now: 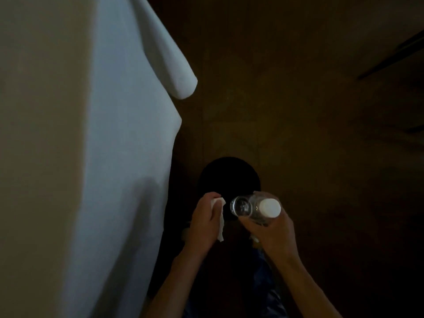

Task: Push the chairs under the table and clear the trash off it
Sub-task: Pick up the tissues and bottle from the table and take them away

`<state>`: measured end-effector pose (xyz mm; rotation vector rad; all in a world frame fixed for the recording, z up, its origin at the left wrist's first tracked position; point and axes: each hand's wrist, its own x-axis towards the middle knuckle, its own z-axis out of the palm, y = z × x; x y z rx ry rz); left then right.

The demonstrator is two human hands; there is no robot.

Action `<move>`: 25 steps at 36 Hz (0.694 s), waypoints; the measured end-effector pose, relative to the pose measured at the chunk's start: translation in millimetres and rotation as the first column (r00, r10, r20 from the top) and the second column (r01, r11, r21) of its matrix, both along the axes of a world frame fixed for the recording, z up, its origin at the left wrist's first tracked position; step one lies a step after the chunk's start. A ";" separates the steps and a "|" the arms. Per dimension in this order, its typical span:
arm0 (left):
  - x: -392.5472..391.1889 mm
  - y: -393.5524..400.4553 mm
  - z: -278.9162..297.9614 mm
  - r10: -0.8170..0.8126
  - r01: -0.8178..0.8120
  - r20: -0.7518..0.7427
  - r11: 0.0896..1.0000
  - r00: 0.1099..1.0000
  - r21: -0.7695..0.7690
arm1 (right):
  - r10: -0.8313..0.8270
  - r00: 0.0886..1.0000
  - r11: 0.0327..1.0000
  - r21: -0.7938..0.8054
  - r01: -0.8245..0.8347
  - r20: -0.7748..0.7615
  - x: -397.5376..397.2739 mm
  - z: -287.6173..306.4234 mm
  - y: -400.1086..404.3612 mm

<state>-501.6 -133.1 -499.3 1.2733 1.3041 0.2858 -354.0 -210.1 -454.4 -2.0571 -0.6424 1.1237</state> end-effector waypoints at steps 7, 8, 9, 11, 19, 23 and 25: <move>3.6 -1.2 -111.5 -0.036 0.035 -0.067 0.999 0.997 -0.023 | 0.016 1.000 1.000 -0.022 -0.016 -0.014 -3.1 -104.5 -3.9; 4.7 -0.7 -125.3 -0.040 0.039 -0.082 0.999 0.996 -0.017 | 0.021 1.000 0.999 -0.028 -0.021 -0.015 -3.3 -118.5 -3.6; 6.3 0.0 -137.9 -0.040 0.039 -0.092 0.999 0.995 -0.011 | 0.028 1.000 0.999 -0.032 -0.028 -0.013 -3.5 -131.7 -3.1; 11.2 3.1 -158.8 -0.043 0.043 -0.106 0.999 0.993 0.000 | 0.040 0.999 0.999 -0.025 -0.040 -0.001 -3.7 -155.6 -1.2; 36.3 16.7 -221.9 -0.058 0.063 -0.197 0.998 0.979 0.021 | -0.006 0.998 1.000 -0.027 0.008 0.062 -3.3 -229.0 11.0; 45.9 28.2 -242.5 -0.034 0.041 -0.228 0.999 0.973 0.025 | 0.000 0.999 0.999 -0.041 0.002 0.040 3.5 -251.2 19.0; 48.2 33.4 -252.9 -0.026 0.031 -0.233 0.999 0.972 0.018 | 0.019 0.999 0.998 -0.059 -0.017 0.037 7.2 -261.5 24.0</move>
